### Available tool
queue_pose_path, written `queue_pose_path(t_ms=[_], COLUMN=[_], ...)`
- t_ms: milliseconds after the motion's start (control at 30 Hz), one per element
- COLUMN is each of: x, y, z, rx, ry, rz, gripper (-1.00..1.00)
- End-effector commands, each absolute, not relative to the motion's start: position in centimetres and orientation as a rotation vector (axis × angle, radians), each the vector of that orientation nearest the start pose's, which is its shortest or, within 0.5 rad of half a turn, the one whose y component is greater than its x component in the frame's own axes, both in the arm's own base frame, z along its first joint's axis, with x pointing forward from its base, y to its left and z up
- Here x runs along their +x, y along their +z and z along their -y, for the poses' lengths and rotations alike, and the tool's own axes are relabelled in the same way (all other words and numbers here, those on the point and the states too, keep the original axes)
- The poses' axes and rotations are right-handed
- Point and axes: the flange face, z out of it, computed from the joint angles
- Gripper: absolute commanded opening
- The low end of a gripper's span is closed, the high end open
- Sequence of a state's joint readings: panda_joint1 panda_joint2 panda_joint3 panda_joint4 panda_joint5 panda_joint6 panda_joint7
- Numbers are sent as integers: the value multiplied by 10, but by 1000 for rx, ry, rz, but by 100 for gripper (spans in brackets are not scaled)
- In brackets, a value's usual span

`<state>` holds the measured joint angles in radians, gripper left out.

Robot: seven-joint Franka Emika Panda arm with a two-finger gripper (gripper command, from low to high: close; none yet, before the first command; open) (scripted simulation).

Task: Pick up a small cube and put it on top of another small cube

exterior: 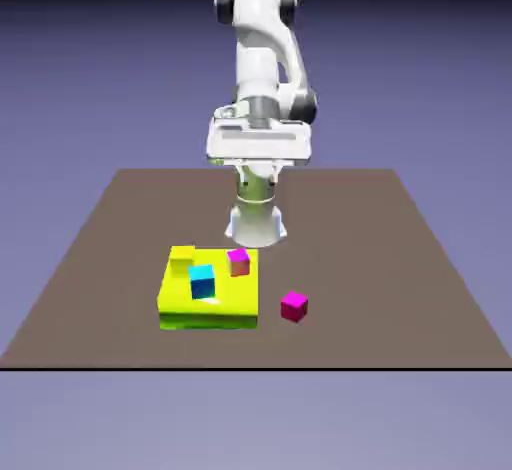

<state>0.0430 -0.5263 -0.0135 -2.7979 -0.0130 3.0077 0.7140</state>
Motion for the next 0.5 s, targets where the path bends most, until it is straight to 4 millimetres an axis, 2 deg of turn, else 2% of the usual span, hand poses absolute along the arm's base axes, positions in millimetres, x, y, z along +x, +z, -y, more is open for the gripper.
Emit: queue_pose_path(t_ms=[0, 233, 467], x=[401, 419, 409], y=[430, 334, 235], z=[-19, -68, -108], rx=[-2617, -2980, -3229], ry=[-916, -487, -10], rz=[-848, -453, 38], gripper=[0, 0, 0])
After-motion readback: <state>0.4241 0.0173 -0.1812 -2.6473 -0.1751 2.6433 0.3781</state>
